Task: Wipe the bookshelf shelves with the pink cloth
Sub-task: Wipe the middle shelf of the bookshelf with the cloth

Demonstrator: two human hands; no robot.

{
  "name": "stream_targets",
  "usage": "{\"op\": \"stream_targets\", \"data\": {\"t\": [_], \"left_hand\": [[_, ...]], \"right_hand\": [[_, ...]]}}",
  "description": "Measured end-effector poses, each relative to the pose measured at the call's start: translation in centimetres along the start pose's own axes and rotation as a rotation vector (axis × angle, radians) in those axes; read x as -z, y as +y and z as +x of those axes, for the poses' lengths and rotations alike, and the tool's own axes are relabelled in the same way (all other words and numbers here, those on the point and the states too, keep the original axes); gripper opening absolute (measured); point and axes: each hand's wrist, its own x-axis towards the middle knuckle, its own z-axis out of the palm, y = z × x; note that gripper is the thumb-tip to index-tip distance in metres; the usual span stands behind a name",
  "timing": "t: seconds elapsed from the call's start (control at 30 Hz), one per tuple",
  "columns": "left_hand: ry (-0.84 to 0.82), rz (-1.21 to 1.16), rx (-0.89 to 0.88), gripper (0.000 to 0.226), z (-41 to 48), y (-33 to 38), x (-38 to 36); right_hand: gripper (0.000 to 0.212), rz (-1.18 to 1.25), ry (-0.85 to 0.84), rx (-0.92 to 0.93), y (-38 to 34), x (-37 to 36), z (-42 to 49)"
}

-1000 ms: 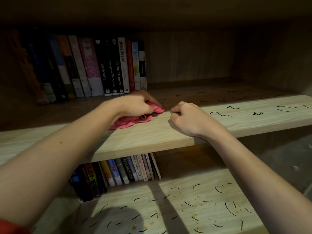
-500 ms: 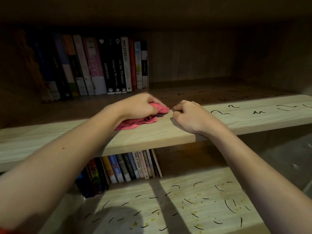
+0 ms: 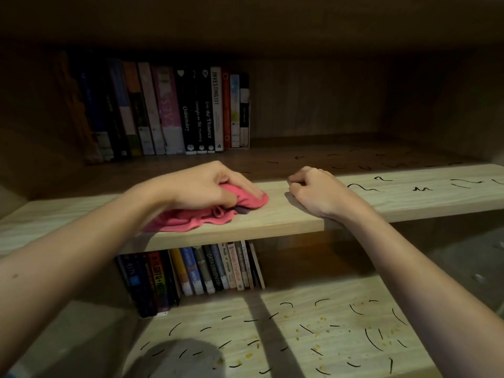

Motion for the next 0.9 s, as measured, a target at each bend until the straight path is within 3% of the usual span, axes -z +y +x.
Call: {"op": "stream_targets", "data": {"t": [0.17, 0.3, 0.5, 0.73, 0.9], "left_hand": [[0.135, 0.025, 0.061, 0.042, 0.4, 0.6, -0.5], [0.039, 0.013, -0.032, 0.043, -0.8, 2.3, -1.9], [0.203, 0.163, 0.178, 0.037, -1.8, -0.2, -0.3], [0.191, 0.235, 0.267, 0.038, -0.6, -1.2, 0.8], [0.142, 0.268, 0.421, 0.019, 2.9, -3.5, 1.9]], "right_hand": [[0.035, -0.003, -0.016, -0.020, -0.6, 0.3, -0.4], [0.033, -0.018, -0.006, -0.036, -1.2, 0.3, -0.9], [0.036, -0.090, -0.075, -0.087, -2.0, 0.4, 0.2], [0.055, -0.102, -0.126, -0.048, -4.1, -1.4, 2.6], [0.059, -0.106, -0.180, -0.047, -3.3, -2.0, 4.1]]}}
